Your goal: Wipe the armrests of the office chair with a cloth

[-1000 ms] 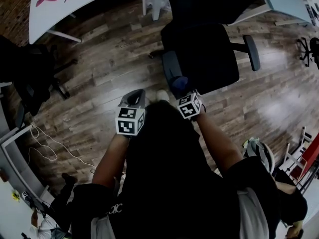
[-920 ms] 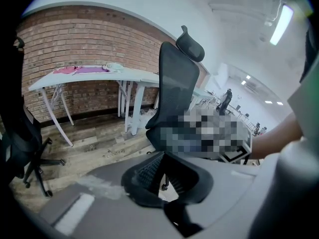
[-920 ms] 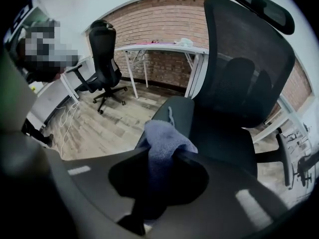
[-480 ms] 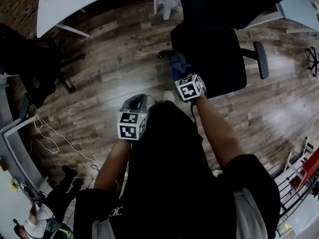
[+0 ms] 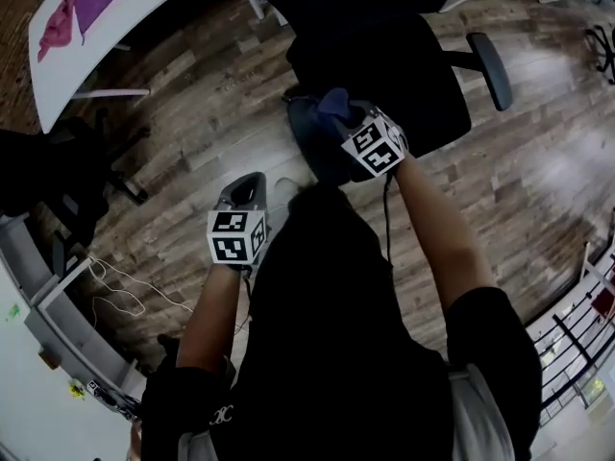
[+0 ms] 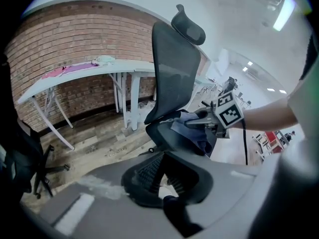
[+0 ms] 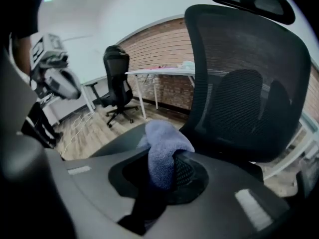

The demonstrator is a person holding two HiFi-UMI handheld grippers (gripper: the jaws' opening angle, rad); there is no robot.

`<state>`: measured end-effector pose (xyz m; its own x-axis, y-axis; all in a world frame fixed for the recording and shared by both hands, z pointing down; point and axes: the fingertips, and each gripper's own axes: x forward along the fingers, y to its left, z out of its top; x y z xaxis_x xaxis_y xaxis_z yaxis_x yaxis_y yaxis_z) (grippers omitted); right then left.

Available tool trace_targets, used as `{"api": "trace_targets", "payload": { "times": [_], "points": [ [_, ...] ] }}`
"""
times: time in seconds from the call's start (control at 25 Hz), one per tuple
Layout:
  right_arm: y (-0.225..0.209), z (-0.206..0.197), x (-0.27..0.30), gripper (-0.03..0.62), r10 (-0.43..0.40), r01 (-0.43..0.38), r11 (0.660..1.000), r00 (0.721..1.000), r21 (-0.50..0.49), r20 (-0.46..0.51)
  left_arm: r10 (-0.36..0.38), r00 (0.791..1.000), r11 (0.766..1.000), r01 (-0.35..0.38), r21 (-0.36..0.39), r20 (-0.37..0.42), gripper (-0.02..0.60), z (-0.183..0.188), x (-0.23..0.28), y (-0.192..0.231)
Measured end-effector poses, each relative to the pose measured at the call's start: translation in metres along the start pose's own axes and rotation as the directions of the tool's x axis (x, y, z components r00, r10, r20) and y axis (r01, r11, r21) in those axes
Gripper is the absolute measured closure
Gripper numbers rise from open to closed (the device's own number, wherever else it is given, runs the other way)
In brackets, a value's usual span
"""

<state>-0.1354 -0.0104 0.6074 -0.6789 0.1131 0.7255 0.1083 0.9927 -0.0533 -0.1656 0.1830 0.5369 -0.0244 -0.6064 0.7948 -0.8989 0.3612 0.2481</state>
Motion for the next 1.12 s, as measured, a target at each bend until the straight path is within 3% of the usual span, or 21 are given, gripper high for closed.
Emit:
{"api": "trace_targets", "payload": {
  "times": [0.2,0.4,0.56,0.8,1.0,1.12],
  "points": [
    [-0.007,-0.052,-0.011,0.528,0.154,-0.17,0.962,0.984,-0.215,-0.089,0.006,1.0,1.0,-0.005,0.022,-0.008,0.575,0.034,0.031,-0.001],
    [0.016,-0.086,0.001,0.528,0.253,-0.28,0.876,0.96,-0.393,-0.12,0.013,1.0,1.0,-0.013,-0.002,-0.025,0.575,0.048,0.046,-0.006],
    [0.043,-0.08,0.02,0.528,0.331,-0.333,0.817,0.939,-0.471,-0.091,0.03,0.998,1.0,-0.031,-0.008,-0.056,0.575,0.042,0.053,-0.002],
    [0.069,-0.068,0.048,0.53,0.395,-0.378,0.668,0.91,-0.641,-0.126,0.062,0.996,0.998,-0.063,-0.024,-0.068,0.575,0.027,0.053,0.002],
    [0.065,-0.076,0.065,0.53,0.428,-0.44,0.597,0.882,-0.671,-0.197,0.083,0.994,0.994,-0.087,-0.069,-0.071,0.575,0.011,0.048,0.01],
    [0.062,-0.089,0.082,0.53,0.436,-0.487,0.584,0.863,-0.65,-0.254,0.095,0.993,0.99,-0.102,-0.099,-0.07,0.575,0.003,0.046,0.014]
  ]
}}
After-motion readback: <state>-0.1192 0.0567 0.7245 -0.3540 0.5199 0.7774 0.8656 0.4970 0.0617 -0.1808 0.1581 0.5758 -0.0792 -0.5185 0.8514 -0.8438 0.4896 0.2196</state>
